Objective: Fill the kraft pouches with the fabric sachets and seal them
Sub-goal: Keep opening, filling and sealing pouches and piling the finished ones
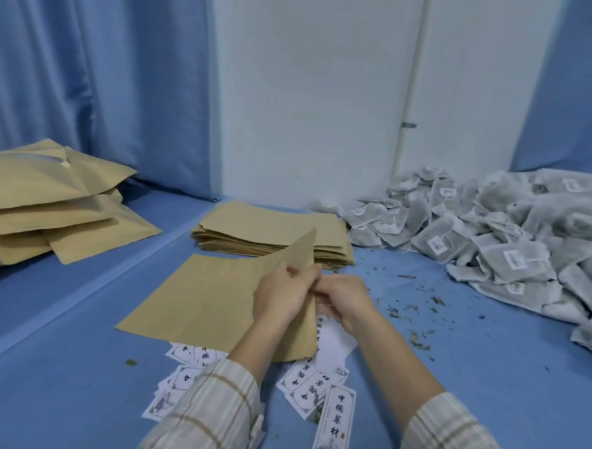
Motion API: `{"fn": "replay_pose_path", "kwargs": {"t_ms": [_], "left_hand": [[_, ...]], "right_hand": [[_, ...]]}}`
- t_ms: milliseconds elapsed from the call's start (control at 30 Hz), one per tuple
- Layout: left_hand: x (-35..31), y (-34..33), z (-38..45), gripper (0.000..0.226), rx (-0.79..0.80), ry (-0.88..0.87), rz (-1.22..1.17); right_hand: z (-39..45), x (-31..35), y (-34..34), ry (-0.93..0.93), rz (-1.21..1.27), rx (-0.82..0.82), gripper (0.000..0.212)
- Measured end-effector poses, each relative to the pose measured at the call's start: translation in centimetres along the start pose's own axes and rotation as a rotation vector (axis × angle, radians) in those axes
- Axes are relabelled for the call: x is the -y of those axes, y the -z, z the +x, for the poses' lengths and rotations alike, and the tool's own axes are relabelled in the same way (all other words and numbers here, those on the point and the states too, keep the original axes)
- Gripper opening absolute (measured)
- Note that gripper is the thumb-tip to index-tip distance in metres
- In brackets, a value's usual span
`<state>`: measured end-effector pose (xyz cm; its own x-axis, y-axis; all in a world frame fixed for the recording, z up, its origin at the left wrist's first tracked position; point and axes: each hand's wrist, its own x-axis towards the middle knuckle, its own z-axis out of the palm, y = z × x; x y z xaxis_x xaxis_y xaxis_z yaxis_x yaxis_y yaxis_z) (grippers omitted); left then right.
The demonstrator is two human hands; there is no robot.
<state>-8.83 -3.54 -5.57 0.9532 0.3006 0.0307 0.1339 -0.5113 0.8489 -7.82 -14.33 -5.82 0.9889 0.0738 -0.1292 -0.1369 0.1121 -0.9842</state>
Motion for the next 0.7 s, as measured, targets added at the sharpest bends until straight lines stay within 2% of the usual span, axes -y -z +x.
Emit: {"fn": "replay_pose_path", "kwargs": {"t_ms": [67, 167, 267, 467, 600, 700], "left_hand": [[0.1, -0.1, 0.3, 0.046, -0.045, -0.001, 0.0], [0.6, -0.2, 0.8, 0.037, -0.108, -0.027, -0.028], [1.4, -0.4, 1.1, 0.03, -0.104, -0.031, -0.154], [2.9, -0.7, 1.4, 0.035, -0.086, 0.066, -0.379], [2.7, -0.8, 1.7, 0.036, -0.077, 0.137, -0.404], [2.7, -0.5, 1.5, 0.039, -0.106, 0.116, -0.374]], "right_hand": [[0.1, -0.3, -0.3, 0.044, -0.038, -0.007, 0.019], [0.2, -0.7, -1.0, 0.075, -0.058, -0.016, 0.003], [0.6, -1.3, -1.3, 0.07, -0.025, -0.024, 0.009], [1.0, -2.3, -1.3, 0.017, 0.064, 0.06, 0.003], [1.1, -3.1, -1.3, -0.017, 0.117, 0.134, 0.015], [1.1, -3.5, -1.3, -0.044, 0.18, 0.15, 0.022]]}}
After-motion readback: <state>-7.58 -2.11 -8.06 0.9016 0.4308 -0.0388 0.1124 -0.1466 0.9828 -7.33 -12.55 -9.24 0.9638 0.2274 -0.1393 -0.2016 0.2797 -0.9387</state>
